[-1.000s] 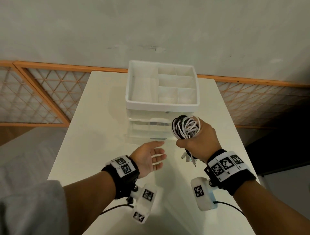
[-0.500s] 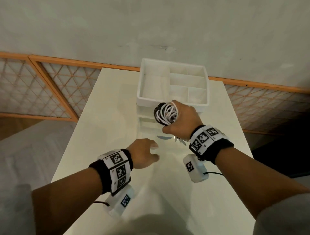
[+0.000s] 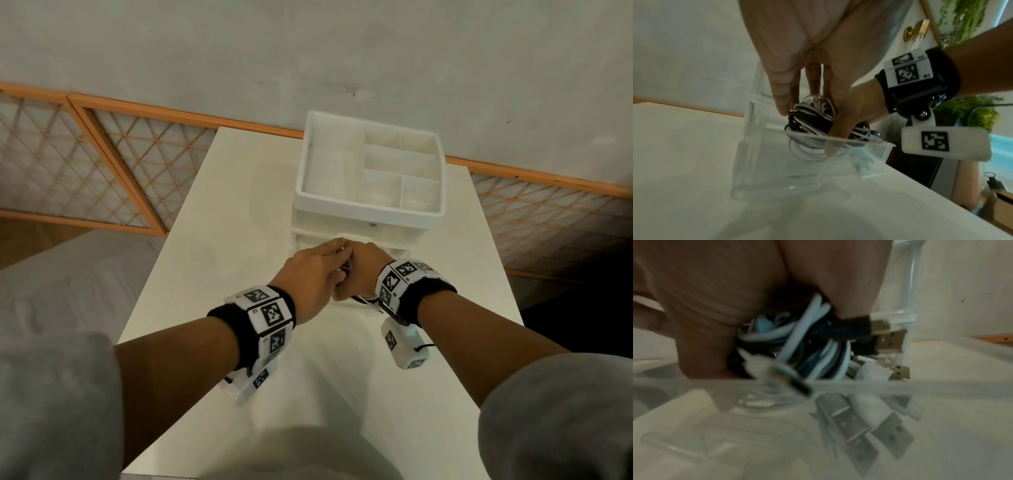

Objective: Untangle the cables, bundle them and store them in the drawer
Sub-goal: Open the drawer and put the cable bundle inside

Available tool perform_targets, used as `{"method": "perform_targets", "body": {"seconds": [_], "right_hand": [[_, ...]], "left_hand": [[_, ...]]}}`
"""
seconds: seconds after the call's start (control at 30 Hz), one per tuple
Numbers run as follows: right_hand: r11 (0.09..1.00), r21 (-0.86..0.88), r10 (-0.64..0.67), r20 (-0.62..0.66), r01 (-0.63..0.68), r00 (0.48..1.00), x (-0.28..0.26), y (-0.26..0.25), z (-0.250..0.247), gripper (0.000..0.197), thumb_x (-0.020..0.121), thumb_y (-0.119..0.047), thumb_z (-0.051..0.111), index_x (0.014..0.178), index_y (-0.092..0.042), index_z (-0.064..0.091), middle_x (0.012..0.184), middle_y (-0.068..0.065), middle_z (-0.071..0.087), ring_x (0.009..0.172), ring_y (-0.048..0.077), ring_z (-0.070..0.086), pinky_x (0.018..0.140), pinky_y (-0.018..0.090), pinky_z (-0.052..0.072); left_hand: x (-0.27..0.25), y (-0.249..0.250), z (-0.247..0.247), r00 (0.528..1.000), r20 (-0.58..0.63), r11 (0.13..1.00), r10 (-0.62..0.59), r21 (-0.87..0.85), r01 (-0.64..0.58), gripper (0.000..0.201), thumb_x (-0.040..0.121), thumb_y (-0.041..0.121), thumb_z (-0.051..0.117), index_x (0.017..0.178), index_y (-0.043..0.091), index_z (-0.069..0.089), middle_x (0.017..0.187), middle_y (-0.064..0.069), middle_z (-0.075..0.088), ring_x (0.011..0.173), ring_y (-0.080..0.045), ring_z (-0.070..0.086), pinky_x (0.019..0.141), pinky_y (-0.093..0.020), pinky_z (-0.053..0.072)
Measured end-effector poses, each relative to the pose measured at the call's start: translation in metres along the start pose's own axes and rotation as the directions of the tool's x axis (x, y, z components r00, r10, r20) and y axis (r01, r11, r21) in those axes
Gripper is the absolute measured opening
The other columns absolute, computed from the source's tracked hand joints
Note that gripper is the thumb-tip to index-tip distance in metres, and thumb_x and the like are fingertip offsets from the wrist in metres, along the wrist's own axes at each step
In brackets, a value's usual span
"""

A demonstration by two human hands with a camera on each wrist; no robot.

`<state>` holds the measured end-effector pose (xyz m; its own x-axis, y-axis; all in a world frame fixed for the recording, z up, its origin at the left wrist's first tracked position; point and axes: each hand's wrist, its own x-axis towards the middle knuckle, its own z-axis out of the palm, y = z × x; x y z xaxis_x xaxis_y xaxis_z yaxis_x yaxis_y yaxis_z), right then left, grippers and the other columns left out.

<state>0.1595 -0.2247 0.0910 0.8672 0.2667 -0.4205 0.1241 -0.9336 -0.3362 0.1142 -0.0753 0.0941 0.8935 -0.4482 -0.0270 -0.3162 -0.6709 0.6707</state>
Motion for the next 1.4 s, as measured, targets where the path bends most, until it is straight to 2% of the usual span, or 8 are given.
{"method": "perform_targets", "body": {"seconds": [0.23, 0.43, 0.77, 0.9, 1.03, 1.13, 1.3, 1.4], "right_hand": [[0.991, 0.129, -0.033, 0.012, 0.031, 0.999, -0.008, 0.012, 0.003, 0.061, 0.069, -0.025, 0.086, 0.118, -0.020, 0.051, 0.097, -0.013, 0.054, 0.097, 0.013, 0.053, 0.079, 0.020, 0.038], [0.990, 0.117, -0.076, -0.050, 0.082, 0.996, -0.027, 0.022, -0.004, 0.066, 0.071, -0.033, 0.086, 0.130, -0.026, 0.059, 0.127, -0.006, 0.064, 0.118, 0.016, 0.058, 0.103, 0.035, 0.046], [0.982, -0.183, 0.020, -0.145, -0.047, 0.989, -0.060, 0.034, -0.004, 0.047, 0.087, -0.039, 0.071, 0.133, -0.035, 0.060, 0.139, -0.006, 0.044, 0.124, 0.019, 0.048, 0.098, 0.036, 0.046], [0.989, -0.131, 0.037, -0.223, -0.068, 0.974, -0.057, 0.037, -0.004, 0.034, 0.086, -0.026, 0.071, 0.120, -0.025, 0.069, 0.118, 0.001, 0.047, 0.094, 0.027, 0.059, 0.082, 0.036, 0.051], [0.992, -0.119, 0.025, -0.217, -0.052, 0.976, -0.058, 0.038, -0.001, 0.021, 0.091, -0.014, 0.061, 0.110, -0.016, 0.069, 0.101, 0.007, 0.059, 0.095, 0.033, 0.061, 0.078, 0.036, 0.050], [0.994, -0.108, -0.043, -0.287, 0.012, 0.957, -0.065, 0.023, 0.016, 0.032, 0.095, -0.018, 0.057, 0.127, -0.015, 0.061, 0.119, 0.009, 0.058, 0.110, 0.032, 0.057, 0.089, 0.037, 0.049], [0.964, -0.262, -0.025, -0.246, -0.042, 0.969, -0.081, -0.001, 0.078, 0.072, 0.099, -0.036, 0.051, 0.153, 0.001, 0.021, 0.157, 0.025, 0.025, 0.147, 0.046, 0.021, 0.120, 0.052, 0.027], [0.950, -0.303, -0.043, -0.367, -0.076, 0.929, -0.075, 0.004, 0.091, 0.072, 0.087, -0.032, 0.069, 0.139, 0.010, 0.045, 0.143, 0.032, 0.048, 0.134, 0.049, 0.045, 0.107, 0.054, 0.043]], "left_hand": [[0.006, -0.005, 0.018, 1.000, 0.020, 0.991, -0.005, 0.132, 0.003, 0.037, 0.098, 0.017, 0.049, 0.133, 0.016, 0.058, 0.152, 0.005, 0.042, 0.118, -0.028, 0.058, 0.090, -0.037, 0.050], [0.011, -0.003, 0.019, 0.981, 0.132, 0.970, -0.142, 0.215, 0.111, 0.054, 0.100, 0.030, 0.050, 0.151, 0.023, 0.035, 0.162, 0.004, 0.025, 0.131, -0.031, 0.047, 0.100, -0.038, 0.045], [0.023, 0.009, 0.017, 0.959, 0.169, 0.926, -0.227, 0.344, 0.159, 0.057, 0.096, 0.044, 0.054, 0.147, 0.023, 0.041, 0.155, 0.000, 0.038, 0.130, -0.034, 0.041, 0.104, -0.044, 0.042], [0.027, 0.009, 0.013, 0.961, 0.164, 0.932, -0.225, 0.325, 0.163, 0.054, 0.096, 0.048, 0.050, 0.145, 0.026, 0.044, 0.153, -0.003, 0.043, 0.134, -0.032, 0.043, 0.108, -0.044, 0.039], [0.025, 0.009, 0.018, 0.962, 0.111, 0.942, -0.250, 0.258, 0.215, 0.051, 0.099, 0.043, 0.049, 0.147, 0.028, 0.043, 0.156, -0.001, 0.037, 0.136, -0.028, 0.044, 0.105, -0.040, 0.039], [0.025, 0.007, 0.025, 0.965, 0.057, 0.942, -0.256, 0.238, 0.236, 0.050, 0.099, 0.041, 0.050, 0.147, 0.030, 0.043, 0.157, 0.002, 0.037, 0.132, -0.029, 0.047, 0.101, -0.041, 0.044], [0.023, 0.003, 0.027, 0.966, 0.028, 0.944, -0.256, 0.224, 0.243, 0.051, 0.099, 0.038, 0.048, 0.149, 0.034, 0.039, 0.159, 0.007, 0.033, 0.139, -0.027, 0.041, 0.108, -0.042, 0.041], [0.025, 0.007, 0.025, 0.969, 0.026, 0.950, -0.246, 0.206, 0.235, 0.052, 0.099, 0.039, 0.050, 0.149, 0.030, 0.039, 0.159, 0.005, 0.034, 0.141, -0.027, 0.039, 0.112, -0.040, 0.036]]}}
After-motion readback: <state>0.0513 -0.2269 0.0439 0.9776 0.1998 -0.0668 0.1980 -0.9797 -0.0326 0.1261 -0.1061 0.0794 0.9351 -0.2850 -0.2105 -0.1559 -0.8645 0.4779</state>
